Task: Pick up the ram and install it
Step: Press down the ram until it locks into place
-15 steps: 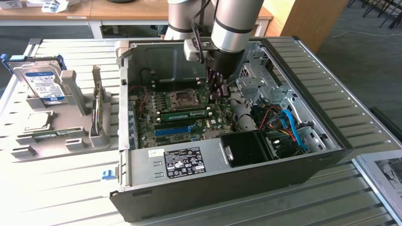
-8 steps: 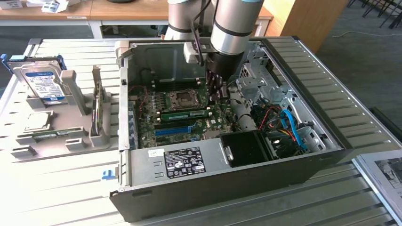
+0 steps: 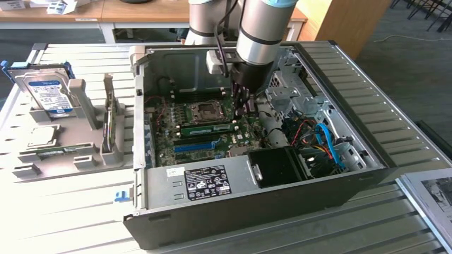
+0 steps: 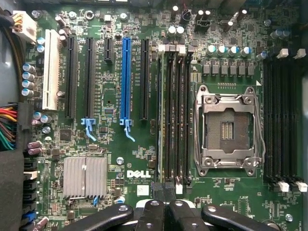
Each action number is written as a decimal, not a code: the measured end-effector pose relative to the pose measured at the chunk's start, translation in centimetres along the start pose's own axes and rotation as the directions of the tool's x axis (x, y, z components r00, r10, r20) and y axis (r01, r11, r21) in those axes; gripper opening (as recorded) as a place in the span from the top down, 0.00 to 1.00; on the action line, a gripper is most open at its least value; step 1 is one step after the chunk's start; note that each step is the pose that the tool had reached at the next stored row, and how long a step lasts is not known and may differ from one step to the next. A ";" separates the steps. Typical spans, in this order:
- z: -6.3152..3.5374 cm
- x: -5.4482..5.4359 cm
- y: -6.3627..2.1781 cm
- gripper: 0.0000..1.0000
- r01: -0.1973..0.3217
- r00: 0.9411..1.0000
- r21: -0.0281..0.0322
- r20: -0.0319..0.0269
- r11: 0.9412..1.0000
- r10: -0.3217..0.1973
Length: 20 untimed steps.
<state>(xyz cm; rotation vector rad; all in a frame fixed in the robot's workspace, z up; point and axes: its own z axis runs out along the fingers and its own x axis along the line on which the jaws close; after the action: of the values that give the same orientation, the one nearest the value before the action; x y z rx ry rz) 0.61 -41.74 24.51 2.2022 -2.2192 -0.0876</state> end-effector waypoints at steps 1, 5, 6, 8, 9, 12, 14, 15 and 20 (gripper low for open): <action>0.09 0.0 0.00 0.90 0.000 1.000 0.000 0.000 1.000 0.000; 0.44 0.0 -0.02 0.90 0.000 1.000 0.000 0.000 1.000 0.000; 0.53 0.0 -0.02 0.90 0.000 1.000 0.000 0.000 1.000 0.000; 0.69 0.0 -0.03 0.90 0.000 1.000 0.000 0.000 1.000 0.000; 0.79 0.0 -0.04 0.90 0.000 1.000 0.000 0.000 1.000 0.000; 0.92 0.0 -0.04 0.90 0.000 1.000 0.000 0.000 1.000 0.000; 0.92 0.0 -0.04 0.90 0.000 1.000 0.000 0.000 1.000 0.000; 0.92 0.0 -0.04 0.90 0.000 1.000 0.000 0.000 1.000 0.000; 0.97 0.0 -0.05 0.90 0.000 1.000 0.000 0.000 1.000 0.000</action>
<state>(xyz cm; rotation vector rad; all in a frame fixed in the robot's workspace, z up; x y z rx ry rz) 0.62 -41.69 23.54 2.2023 -2.2194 -0.0878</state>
